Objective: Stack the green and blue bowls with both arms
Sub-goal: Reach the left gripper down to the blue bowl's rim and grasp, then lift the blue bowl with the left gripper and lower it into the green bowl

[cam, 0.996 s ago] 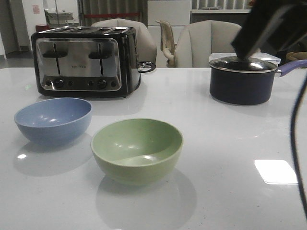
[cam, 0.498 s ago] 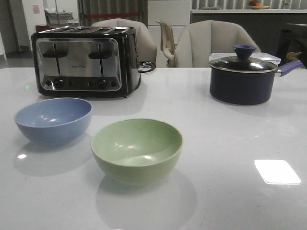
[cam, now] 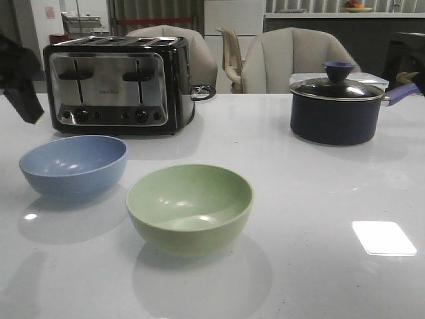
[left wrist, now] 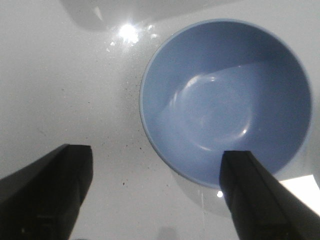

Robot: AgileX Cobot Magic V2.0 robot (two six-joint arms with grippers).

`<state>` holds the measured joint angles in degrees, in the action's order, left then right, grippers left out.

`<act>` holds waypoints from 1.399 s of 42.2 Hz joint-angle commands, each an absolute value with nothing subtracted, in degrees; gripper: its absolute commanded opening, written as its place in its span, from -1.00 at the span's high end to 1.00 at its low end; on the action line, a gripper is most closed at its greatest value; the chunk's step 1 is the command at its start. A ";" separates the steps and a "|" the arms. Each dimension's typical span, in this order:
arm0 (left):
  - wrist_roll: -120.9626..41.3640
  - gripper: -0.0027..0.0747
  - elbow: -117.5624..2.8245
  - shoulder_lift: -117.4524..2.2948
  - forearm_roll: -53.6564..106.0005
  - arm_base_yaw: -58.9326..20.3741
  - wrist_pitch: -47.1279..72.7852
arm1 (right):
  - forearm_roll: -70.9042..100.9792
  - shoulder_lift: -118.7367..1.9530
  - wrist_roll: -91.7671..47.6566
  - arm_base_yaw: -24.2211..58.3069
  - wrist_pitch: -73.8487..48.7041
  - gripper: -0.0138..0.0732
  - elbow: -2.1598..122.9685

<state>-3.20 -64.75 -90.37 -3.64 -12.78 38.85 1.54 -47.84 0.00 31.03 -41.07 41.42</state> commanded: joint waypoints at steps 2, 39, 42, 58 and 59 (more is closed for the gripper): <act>-3.08 -0.74 -70.80 -95.04 -4.81 -13.23 36.66 | 0.91 -47.42 -0.75 31.03 -37.12 -0.43 42.75; -3.08 -0.01 -79.14 -107.55 -7.72 -13.23 40.11 | 0.91 -47.42 -0.75 31.03 -37.12 -0.43 42.75; -3.08 0.10 -79.14 -107.55 -7.72 -13.23 40.36 | 0.91 -47.42 -0.75 31.03 -37.12 -0.43 42.75; -3.08 0.68 -79.14 -106.81 -8.51 -13.23 42.33 | 0.91 -47.42 -0.75 31.03 -37.12 -0.43 42.75; -3.08 0.68 -79.14 -106.48 -8.51 -13.23 42.48 | 0.91 -47.42 -0.75 31.03 -37.12 -0.43 42.75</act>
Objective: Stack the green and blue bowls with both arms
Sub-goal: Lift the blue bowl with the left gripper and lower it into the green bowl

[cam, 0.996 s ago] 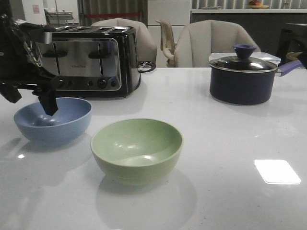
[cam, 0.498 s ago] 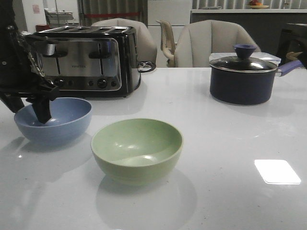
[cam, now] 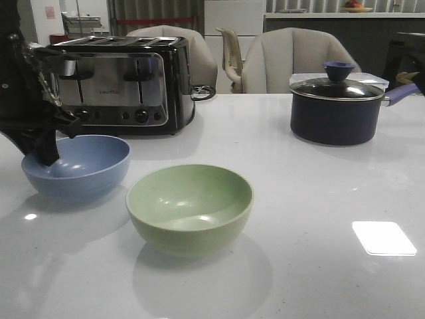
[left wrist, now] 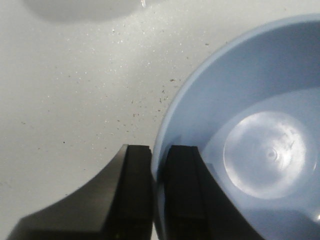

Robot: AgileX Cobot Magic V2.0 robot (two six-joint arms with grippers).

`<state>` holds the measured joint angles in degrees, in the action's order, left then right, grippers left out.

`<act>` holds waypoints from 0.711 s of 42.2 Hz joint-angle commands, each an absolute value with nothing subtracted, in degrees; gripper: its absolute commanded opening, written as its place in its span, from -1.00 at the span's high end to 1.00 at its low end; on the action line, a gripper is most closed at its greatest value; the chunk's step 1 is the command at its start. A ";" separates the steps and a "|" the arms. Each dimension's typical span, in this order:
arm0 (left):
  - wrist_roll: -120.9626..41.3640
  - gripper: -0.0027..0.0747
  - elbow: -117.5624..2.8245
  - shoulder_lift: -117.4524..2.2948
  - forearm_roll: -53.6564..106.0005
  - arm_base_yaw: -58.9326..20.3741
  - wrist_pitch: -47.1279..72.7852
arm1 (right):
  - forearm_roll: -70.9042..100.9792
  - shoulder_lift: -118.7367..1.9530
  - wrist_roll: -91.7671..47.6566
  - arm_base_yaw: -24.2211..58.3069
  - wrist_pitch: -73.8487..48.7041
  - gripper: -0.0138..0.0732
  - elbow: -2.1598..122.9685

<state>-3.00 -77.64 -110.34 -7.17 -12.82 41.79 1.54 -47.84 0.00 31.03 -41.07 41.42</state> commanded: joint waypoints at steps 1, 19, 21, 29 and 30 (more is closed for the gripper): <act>-3.08 0.68 -79.14 -106.07 -8.51 -13.23 42.61 | 0.91 -47.42 -0.75 31.03 -37.12 -0.43 42.75; -6.04 0.68 -79.72 -91.43 -2.28 -13.23 48.85 | 0.91 -47.42 -0.75 31.03 -37.12 -0.43 42.75; -7.65 0.68 -79.72 -89.75 0.30 -13.23 49.27 | 0.91 -47.42 -0.75 31.03 -37.12 -0.43 42.75; -17.43 0.68 -79.72 -86.41 19.66 -13.23 51.13 | 0.91 -47.42 -0.75 31.03 -37.12 -0.43 42.75; -18.72 0.68 -79.72 -86.41 21.27 -13.23 51.62 | 0.91 -47.42 -0.75 31.03 -37.12 -0.43 42.75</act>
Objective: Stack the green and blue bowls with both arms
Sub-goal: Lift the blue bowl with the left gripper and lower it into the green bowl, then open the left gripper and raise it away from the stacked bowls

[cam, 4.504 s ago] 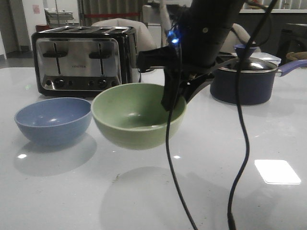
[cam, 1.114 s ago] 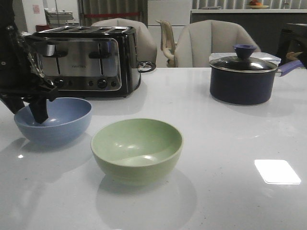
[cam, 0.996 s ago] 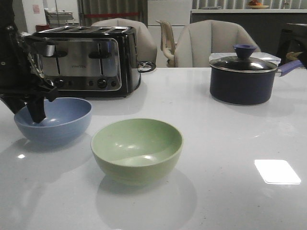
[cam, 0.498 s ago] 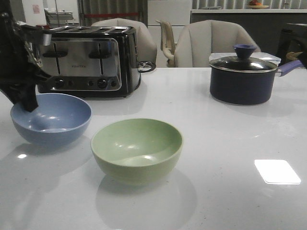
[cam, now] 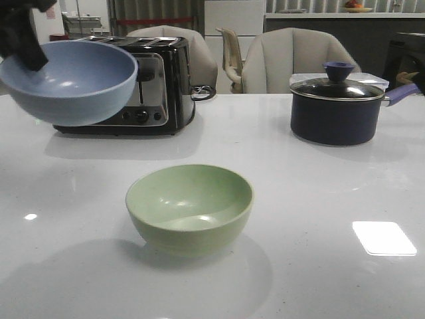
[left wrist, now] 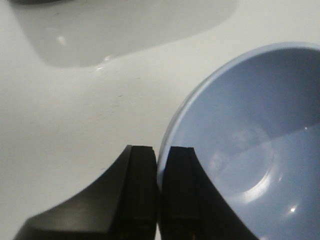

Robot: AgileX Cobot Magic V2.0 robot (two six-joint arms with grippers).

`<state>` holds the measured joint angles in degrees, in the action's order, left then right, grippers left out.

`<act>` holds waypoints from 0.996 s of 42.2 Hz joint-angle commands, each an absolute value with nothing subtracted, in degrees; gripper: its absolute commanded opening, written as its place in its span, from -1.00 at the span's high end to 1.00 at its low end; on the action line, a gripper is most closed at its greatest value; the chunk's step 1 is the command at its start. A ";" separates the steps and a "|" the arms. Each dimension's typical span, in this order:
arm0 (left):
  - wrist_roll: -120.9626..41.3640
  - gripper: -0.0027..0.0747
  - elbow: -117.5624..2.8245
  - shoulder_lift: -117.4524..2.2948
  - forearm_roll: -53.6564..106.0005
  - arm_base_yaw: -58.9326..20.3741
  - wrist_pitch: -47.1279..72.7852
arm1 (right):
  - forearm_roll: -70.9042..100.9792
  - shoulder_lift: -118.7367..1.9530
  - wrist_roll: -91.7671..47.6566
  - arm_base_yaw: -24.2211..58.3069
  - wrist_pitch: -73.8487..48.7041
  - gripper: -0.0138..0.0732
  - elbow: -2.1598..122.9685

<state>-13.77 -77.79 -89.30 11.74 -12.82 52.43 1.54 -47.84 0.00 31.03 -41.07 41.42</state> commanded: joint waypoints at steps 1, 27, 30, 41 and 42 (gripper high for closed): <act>-20.48 0.68 -79.72 -86.41 24.41 -13.23 52.06 | 0.91 -47.42 -0.75 31.03 -37.12 -0.43 42.75; -27.29 0.68 -79.72 -99.03 33.20 -23.57 54.80 | 0.91 -47.42 -0.75 31.03 -37.12 -0.43 42.75; -27.29 0.68 -79.72 -100.50 33.17 -23.96 54.70 | 0.91 -47.42 -0.75 31.03 -37.12 -0.43 42.75; -27.29 0.57 -79.72 -103.84 32.35 -24.20 51.65 | 0.91 -47.42 -0.75 31.03 -37.12 -0.43 42.75; -27.29 0.49 -79.72 -103.82 32.35 -24.20 51.30 | 0.91 -47.42 -0.75 31.03 -37.12 -0.43 42.75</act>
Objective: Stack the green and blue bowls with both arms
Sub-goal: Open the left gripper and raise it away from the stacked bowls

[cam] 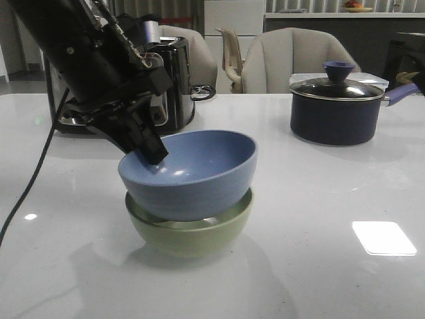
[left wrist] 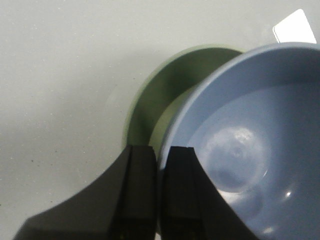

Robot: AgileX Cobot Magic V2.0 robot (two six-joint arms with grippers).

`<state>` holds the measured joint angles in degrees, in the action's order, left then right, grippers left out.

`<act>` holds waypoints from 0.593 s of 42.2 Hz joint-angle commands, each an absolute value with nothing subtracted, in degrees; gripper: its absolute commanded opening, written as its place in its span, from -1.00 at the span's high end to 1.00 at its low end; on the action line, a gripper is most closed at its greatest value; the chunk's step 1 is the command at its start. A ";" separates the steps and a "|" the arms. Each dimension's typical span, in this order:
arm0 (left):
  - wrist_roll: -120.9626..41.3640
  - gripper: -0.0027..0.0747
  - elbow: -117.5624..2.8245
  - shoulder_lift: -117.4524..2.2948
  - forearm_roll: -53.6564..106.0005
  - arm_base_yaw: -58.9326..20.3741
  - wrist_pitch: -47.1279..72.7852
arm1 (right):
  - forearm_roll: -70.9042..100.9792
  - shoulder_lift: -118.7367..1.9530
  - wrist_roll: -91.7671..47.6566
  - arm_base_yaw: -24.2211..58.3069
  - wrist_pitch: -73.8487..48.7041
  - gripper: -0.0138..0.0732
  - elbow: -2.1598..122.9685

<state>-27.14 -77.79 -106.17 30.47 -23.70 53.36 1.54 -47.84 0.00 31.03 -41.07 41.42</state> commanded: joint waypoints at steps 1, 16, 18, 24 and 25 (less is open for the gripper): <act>-27.29 0.43 -79.72 -103.94 32.35 -24.20 51.14 | 0.91 -47.42 -0.75 31.03 -37.12 -0.43 42.75; -27.29 -0.15 -81.02 -102.91 31.36 -24.20 49.29 | 0.91 -47.42 -0.75 31.03 -37.12 -0.43 42.75; -27.29 -0.15 -81.41 -102.08 31.26 -24.20 49.16 | 0.91 -47.42 -0.75 31.03 -37.12 -0.43 42.75; -27.29 -0.15 -82.77 -96.47 29.56 -24.20 48.94 | 0.91 -47.42 -0.75 31.03 -37.12 -0.43 42.75; -27.29 -0.15 -82.77 -95.48 29.09 -24.20 48.94 | 0.91 -47.42 -0.75 31.03 -37.12 -0.43 42.75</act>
<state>-27.14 -80.51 -101.88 28.63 -23.70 50.59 1.54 -47.84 0.00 31.03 -41.07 41.42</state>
